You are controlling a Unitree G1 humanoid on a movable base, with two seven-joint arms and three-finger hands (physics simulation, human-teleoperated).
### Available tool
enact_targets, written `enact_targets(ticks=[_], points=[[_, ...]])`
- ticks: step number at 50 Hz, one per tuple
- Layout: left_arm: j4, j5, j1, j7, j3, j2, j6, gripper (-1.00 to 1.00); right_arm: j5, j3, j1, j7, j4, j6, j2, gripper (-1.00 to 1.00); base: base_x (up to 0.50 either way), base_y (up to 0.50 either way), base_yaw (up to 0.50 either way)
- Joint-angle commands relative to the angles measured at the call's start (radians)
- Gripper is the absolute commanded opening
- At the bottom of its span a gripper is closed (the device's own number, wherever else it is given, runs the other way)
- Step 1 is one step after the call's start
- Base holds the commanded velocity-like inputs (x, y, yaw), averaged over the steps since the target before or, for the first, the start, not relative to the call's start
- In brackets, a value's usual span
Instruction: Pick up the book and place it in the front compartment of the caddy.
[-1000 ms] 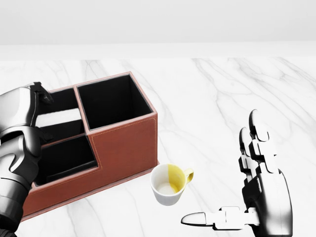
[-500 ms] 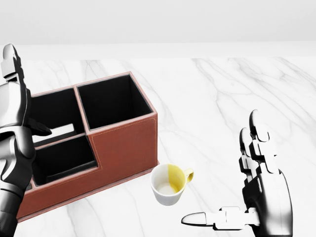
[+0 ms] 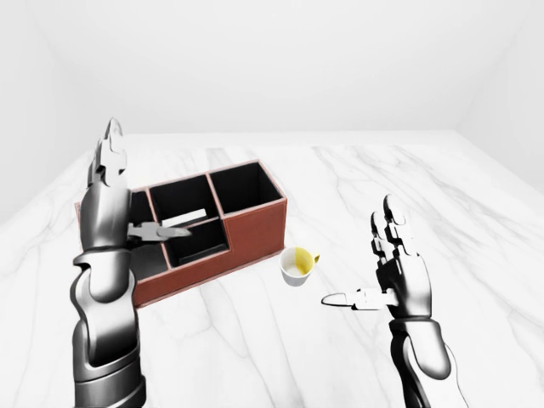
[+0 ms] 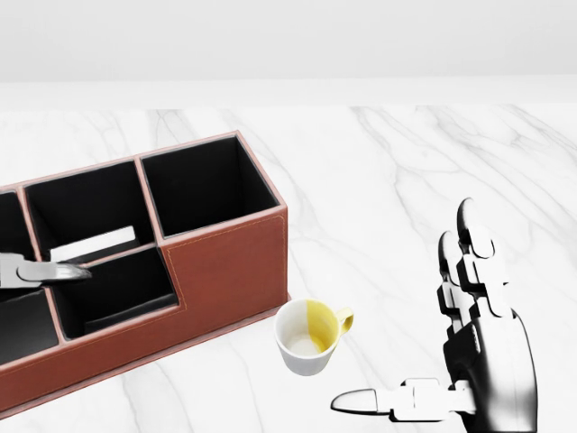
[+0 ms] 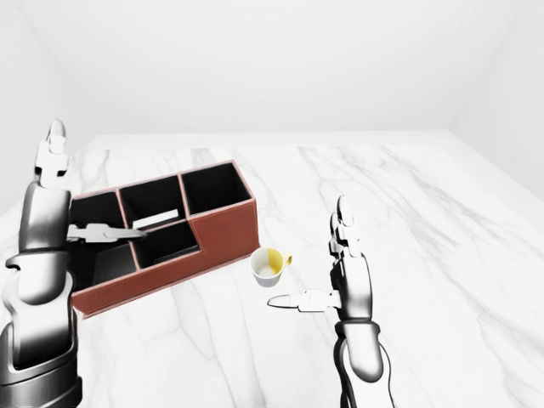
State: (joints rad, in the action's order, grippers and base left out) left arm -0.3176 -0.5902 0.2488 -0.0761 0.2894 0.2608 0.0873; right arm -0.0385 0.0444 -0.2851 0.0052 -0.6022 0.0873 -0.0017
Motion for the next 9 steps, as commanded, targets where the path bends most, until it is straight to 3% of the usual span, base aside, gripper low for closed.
enact_targets(ticks=[1,6,9], points=[[-0.450,0.349,-0.306,-0.300,0.139,-0.134,0.000,1.00,-0.005,0.012,-0.006,-0.005,-0.017,0.000,-0.001,1.00,0.00,0.00,0.00],[-0.527,0.477,-0.460,-0.426,0.166,-0.238,0.000,1.00,-0.008,0.017,-0.002,-0.008,-0.007,0.000,-0.003,1.00,0.00,0.00,0.00],[-0.573,0.541,-0.512,-0.494,0.178,-0.291,0.000,1.00,-0.009,0.021,-0.002,-0.009,-0.007,0.000,-0.004,1.00,0.00,0.00,0.00]])
